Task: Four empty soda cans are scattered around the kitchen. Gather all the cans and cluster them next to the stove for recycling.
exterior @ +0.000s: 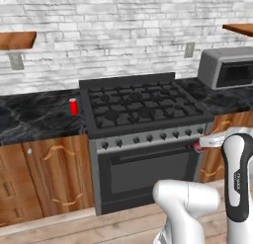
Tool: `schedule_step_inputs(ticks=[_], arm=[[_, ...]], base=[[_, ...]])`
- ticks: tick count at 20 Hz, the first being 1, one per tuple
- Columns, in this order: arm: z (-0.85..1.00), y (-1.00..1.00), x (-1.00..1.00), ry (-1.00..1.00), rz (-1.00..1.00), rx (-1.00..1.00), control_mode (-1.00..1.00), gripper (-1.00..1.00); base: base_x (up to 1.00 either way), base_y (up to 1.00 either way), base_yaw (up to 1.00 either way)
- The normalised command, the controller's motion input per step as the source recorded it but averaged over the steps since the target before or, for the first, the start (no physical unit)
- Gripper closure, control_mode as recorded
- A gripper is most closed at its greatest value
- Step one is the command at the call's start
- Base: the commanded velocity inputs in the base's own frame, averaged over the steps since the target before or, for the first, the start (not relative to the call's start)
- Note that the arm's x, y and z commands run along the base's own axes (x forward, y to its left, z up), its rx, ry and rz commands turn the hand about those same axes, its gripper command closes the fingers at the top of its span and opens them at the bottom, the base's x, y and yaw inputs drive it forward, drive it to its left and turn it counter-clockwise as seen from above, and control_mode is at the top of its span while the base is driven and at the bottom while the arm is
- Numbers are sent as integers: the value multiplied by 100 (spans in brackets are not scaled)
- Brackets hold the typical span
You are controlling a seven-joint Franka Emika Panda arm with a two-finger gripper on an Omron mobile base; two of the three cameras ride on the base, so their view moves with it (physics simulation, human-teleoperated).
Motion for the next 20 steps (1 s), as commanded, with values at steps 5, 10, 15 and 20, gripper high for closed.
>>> schedule_step_inputs(ticks=[5,10,15,20], arm=[[0,0,0,0,0,0,100,100],[0,0,0,0,0,0,100,100],[0,0,0,0,0,0,100,100],[0,0,0,0,0,0,100,100]], base=[[0,100,0],[9,100,0],[78,70,-4],[100,37,-6]])
